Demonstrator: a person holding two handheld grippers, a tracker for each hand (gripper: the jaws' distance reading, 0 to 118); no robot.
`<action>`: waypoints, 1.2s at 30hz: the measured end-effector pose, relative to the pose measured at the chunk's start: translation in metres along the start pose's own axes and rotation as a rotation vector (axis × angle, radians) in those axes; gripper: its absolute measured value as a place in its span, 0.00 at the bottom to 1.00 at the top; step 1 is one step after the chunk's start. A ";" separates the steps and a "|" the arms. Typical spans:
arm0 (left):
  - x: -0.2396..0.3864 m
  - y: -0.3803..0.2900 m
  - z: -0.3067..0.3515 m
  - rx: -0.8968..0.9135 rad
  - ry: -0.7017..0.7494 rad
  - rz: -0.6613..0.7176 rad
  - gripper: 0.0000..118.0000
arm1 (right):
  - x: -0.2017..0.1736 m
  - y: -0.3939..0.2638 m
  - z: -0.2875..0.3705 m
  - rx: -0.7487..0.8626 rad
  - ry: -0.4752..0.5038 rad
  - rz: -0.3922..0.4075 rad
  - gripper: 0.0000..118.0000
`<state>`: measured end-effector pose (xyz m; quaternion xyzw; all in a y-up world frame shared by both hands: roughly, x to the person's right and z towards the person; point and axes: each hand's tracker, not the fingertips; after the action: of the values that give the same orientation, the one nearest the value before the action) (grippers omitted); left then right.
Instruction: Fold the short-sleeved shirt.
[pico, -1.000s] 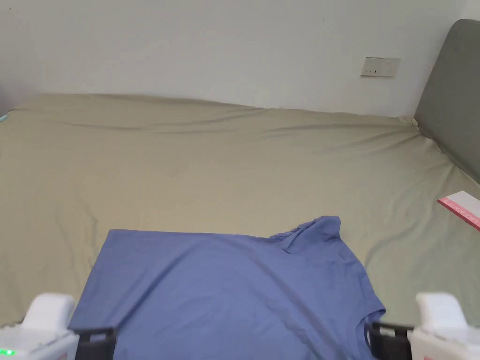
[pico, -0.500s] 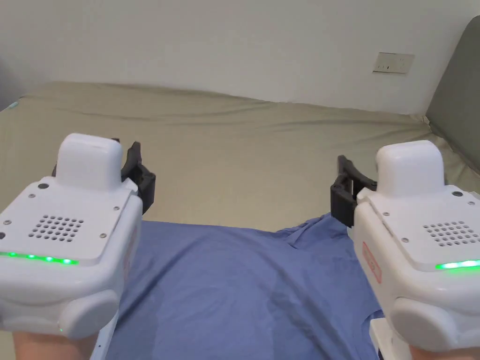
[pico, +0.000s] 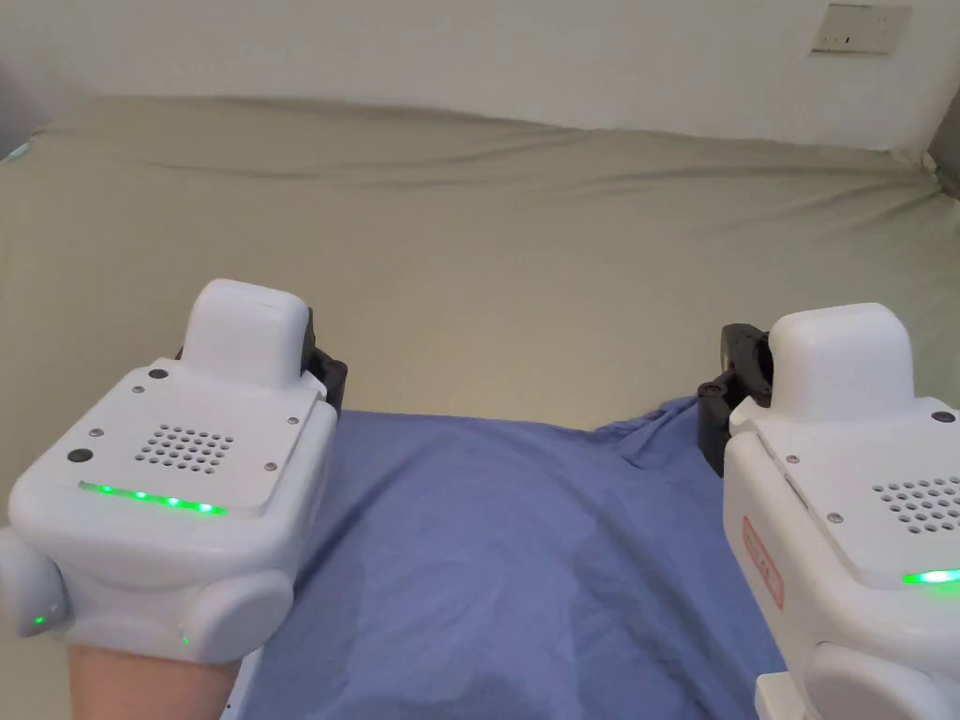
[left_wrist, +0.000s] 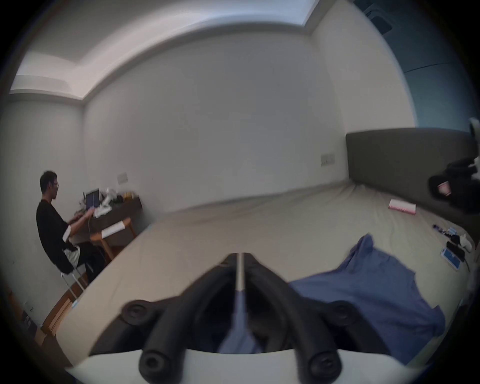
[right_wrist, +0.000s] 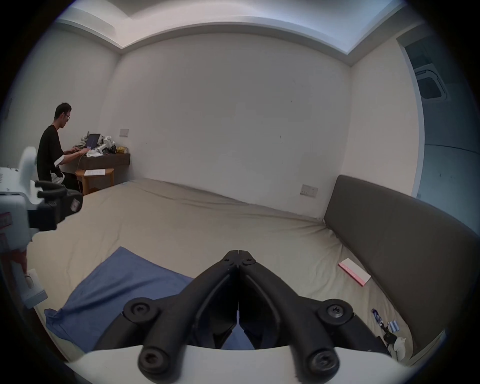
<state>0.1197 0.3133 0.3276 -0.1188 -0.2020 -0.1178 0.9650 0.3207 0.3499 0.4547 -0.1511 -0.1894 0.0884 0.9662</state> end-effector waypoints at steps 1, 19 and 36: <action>-0.005 -0.014 -0.021 -0.040 0.017 0.015 0.27 | 0.002 -0.008 -0.009 -0.022 -0.005 -0.001 0.02; -0.091 -0.150 -0.297 -0.625 0.045 0.149 0.80 | 0.074 -0.090 -0.097 -0.295 -0.136 -0.003 0.02; -0.068 -0.083 -0.201 -0.378 -0.034 -0.033 0.00 | 0.102 -0.083 -0.171 -0.386 -0.030 -0.022 0.39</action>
<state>0.1089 0.1910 0.1355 -0.2967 -0.1944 -0.1674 0.9199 0.4903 0.2507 0.3656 -0.3302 -0.2191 0.0424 0.9172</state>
